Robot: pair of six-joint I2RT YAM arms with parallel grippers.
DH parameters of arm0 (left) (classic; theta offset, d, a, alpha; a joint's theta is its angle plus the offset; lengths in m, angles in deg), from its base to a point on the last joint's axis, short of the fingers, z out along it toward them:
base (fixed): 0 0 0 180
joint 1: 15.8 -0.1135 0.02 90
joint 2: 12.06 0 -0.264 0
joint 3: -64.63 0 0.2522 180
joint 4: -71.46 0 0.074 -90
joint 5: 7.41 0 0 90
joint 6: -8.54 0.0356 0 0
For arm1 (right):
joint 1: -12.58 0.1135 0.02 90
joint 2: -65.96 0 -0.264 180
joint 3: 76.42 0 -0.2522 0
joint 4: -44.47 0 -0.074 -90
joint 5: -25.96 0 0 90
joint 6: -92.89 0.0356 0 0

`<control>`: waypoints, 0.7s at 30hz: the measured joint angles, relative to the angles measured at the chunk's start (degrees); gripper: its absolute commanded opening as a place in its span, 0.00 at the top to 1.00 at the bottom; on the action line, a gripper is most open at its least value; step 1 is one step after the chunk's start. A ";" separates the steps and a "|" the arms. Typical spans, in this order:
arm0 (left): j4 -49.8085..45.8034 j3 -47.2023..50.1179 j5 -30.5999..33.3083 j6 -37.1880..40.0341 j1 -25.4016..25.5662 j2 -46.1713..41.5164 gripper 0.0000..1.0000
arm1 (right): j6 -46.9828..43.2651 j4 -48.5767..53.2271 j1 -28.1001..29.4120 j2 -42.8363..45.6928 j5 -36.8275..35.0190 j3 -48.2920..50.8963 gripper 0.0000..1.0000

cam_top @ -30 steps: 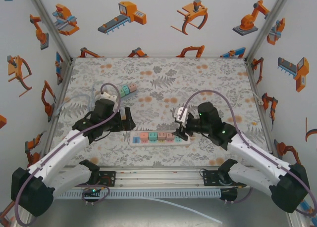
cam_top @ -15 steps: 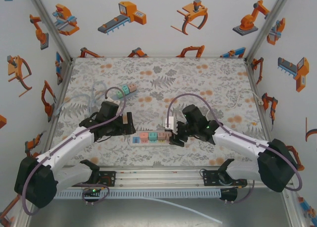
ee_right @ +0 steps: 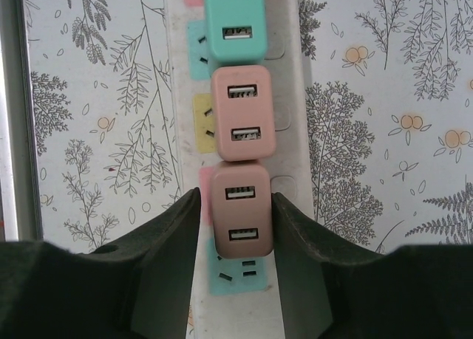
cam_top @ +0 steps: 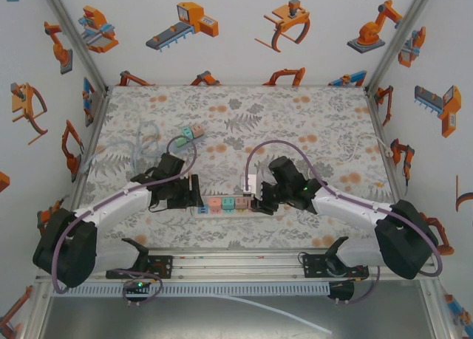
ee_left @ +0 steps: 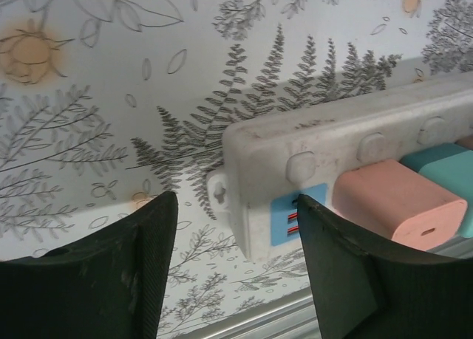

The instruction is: Pull the plug off the socket

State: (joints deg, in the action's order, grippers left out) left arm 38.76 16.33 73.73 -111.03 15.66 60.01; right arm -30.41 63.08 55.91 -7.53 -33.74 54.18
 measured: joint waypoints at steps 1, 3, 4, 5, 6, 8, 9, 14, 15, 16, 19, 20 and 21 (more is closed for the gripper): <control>0.50 0.00 -0.76 0.00 0.00 0.46 0.40 | 0.00 -0.07 0.00 0.00 -0.17 0.00 0.61; 1.22 0.00 -2.08 -0.07 0.00 1.29 0.42 | 0.00 -0.24 0.00 0.00 -0.44 0.00 0.64; 1.51 -0.02 -2.73 -0.20 0.02 1.68 0.42 | 0.00 -0.26 0.00 0.00 -0.59 0.00 0.67; 1.73 -0.07 -3.21 -0.26 0.11 2.01 0.43 | -0.13 -0.28 0.00 0.00 -0.61 0.00 0.71; 1.77 -0.13 -3.28 -0.33 0.26 2.16 0.43 | -0.24 -0.26 0.00 0.00 -0.72 -0.02 0.74; 1.73 -0.20 -3.28 -0.46 0.66 2.16 0.43 | -0.46 0.02 0.00 -0.11 -0.74 -0.24 0.79; 1.73 -0.24 -3.13 -0.50 0.87 2.16 0.43 | -0.48 0.22 0.00 -0.20 -0.76 -0.39 0.80; 1.18 -0.72 -1.09 -0.96 2.38 2.16 0.44 | -0.39 0.70 0.00 -0.35 -0.76 -0.79 0.85; 1.11 -0.85 -0.59 -1.07 2.71 2.16 0.44 | -0.37 0.85 0.00 -0.35 -0.76 -0.83 0.86; 0.98 -1.03 -0.11 -1.09 3.13 2.16 0.45 | -0.33 0.94 0.00 -0.35 -0.76 -0.87 0.87; 1.36 -1.36 0.52 -1.62 4.55 2.64 0.46 | -0.13 0.94 0.00 -0.33 -0.76 -0.87 0.88; 1.29 -1.40 0.74 -1.73 4.63 2.69 0.46 | -0.11 0.94 0.00 -0.33 -0.81 -0.90 0.89; 1.27 -1.40 0.76 -1.77 4.66 2.69 0.47 | 0.04 0.94 0.00 -0.31 -0.85 -0.90 0.89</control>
State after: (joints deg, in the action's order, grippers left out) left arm 40.02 14.93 74.50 -112.80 20.32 62.70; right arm -30.36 64.02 55.91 -7.84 -34.59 53.28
